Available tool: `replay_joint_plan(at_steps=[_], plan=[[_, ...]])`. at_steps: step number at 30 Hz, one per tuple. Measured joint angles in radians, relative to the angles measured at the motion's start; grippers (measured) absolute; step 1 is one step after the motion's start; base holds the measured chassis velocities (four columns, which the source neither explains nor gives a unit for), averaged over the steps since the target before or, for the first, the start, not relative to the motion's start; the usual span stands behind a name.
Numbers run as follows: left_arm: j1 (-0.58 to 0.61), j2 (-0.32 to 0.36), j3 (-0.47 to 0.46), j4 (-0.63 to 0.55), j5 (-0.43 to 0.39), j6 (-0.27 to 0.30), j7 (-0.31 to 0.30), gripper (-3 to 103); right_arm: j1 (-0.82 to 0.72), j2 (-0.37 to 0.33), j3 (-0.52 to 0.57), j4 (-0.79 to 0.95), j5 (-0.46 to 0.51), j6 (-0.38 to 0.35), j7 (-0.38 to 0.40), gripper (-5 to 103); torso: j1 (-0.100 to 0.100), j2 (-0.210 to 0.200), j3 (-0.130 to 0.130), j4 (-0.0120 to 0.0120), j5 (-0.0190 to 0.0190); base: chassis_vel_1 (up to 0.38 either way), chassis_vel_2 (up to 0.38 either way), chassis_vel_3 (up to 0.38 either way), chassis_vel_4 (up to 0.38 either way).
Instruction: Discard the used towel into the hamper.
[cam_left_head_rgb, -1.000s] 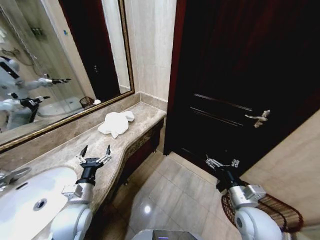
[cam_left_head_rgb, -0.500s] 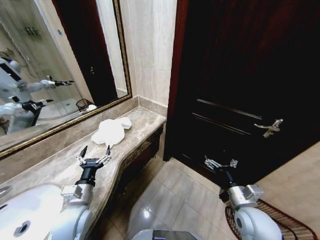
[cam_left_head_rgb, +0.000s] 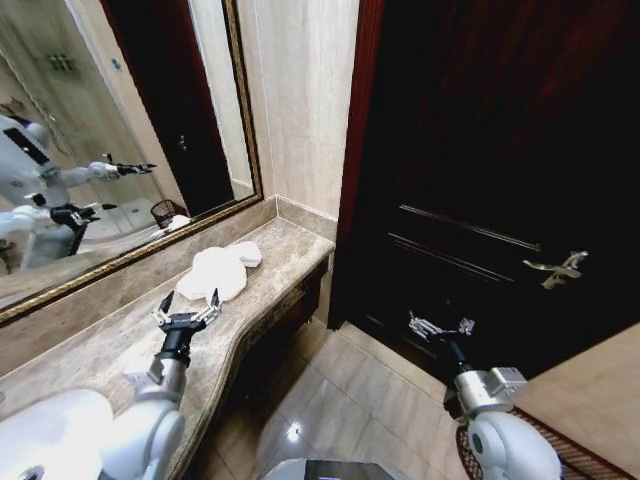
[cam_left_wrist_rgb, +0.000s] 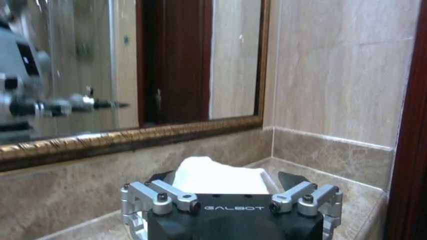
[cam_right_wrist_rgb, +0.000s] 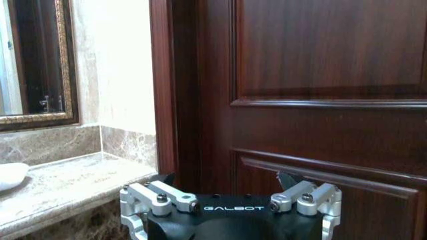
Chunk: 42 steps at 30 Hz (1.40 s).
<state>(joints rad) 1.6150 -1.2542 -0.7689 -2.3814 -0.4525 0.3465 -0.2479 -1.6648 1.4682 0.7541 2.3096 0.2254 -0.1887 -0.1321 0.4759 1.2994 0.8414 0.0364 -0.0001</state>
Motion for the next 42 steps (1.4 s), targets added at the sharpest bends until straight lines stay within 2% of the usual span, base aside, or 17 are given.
replay_joint_plan(at_steps=[1,2,3,4,6,7,11,12,14,17,23,26,32,42], plan=[[-0.018,0.014,0.002,0.001,-0.019,0.027,-0.015,100,-0.002,0.001,0.000,-0.001,0.000,0.001,0.000,100,0.000,0.000,0.000,0.0001,0.0000,0.000,0.000,0.000,0.000],[-0.062,0.052,0.005,0.010,-0.069,0.093,-0.050,100,-0.003,-0.001,0.000,-0.005,-0.001,0.001,0.003,100,0.000,0.000,0.000,-0.0001,0.0000,0.000,0.000,0.000,0.000],[-0.093,0.079,0.008,0.023,-0.101,0.125,-0.061,100,-0.005,-0.003,0.000,-0.009,-0.003,0.001,0.004,100,0.000,0.000,0.000,0.0003,-0.0002,0.000,0.000,0.000,0.000],[-0.093,0.079,0.008,0.023,-0.101,0.125,-0.061,100,-0.005,-0.003,0.000,-0.009,-0.003,0.001,0.004,100,0.000,0.000,0.000,0.0003,-0.0002,0.000,0.000,0.000,0.000],[-0.181,0.150,0.020,0.086,-0.156,0.185,-0.070,100,-0.012,-0.010,0.006,-0.011,-0.008,-0.001,0.013,100,0.001,0.000,0.000,0.0001,-0.0002,0.000,0.000,0.000,0.000],[-0.181,0.150,0.020,0.086,-0.156,0.185,-0.070,100,-0.012,-0.010,0.006,-0.011,-0.008,-0.001,0.013,100,0.001,0.000,0.000,0.0001,-0.0002,0.000,0.000,0.000,0.000],[-0.328,0.262,0.054,0.245,-0.226,0.241,-0.073,100,-0.027,-0.043,0.014,-0.009,-0.007,-0.004,0.039,100,0.001,0.000,0.000,-0.0002,-0.0003,0.000,0.000,0.000,0.000],[-0.328,0.262,0.054,0.245,-0.226,0.241,-0.073,100,-0.027,-0.043,0.014,-0.009,-0.007,-0.004,0.039,100,0.001,0.000,0.000,-0.0002,-0.0003,0.000,0.000,0.000,0.000],[-0.418,0.319,0.088,0.341,-0.271,0.259,-0.071,100,-0.025,-0.061,0.018,-0.010,-0.007,-0.004,0.054,100,0.001,0.000,0.000,0.0004,-0.0003,0.000,0.000,0.000,0.000],[-0.485,0.351,0.122,0.399,-0.301,0.265,-0.067,100,-0.025,-0.061,0.020,-0.011,-0.006,-0.004,0.062,100,0.001,0.000,0.000,0.0003,-0.0004,0.000,0.000,0.000,0.000],[-0.594,0.390,0.193,0.475,-0.357,0.288,-0.060,100,-0.030,-0.049,0.020,-0.019,-0.008,0.002,0.067,100,0.001,0.000,0.000,-0.0002,0.0002,0.000,0.000,0.000,0.000],[-0.667,0.414,0.280,0.547,-0.418,0.322,-0.089,100,-0.027,-0.052,0.016,-0.035,-0.011,0.013,0.070,100,0.001,0.000,0.000,-0.0001,0.0000,0.000,0.000,0.000,0.000],[-0.697,0.418,0.324,0.600,-0.438,0.338,-0.113,100,-0.017,-0.057,0.015,-0.042,-0.013,0.015,0.072,100,0.001,0.000,0.000,0.0002,0.0000,0.000,0.000,0.000,0.000],[-0.753,0.412,0.394,0.715,-0.434,0.334,-0.084,100,-0.030,-0.032,0.012,-0.048,-0.026,0.037,0.072,100,0.001,0.000,0.000,0.0001,0.0001,0.000,0.000,0.000,0.000]])
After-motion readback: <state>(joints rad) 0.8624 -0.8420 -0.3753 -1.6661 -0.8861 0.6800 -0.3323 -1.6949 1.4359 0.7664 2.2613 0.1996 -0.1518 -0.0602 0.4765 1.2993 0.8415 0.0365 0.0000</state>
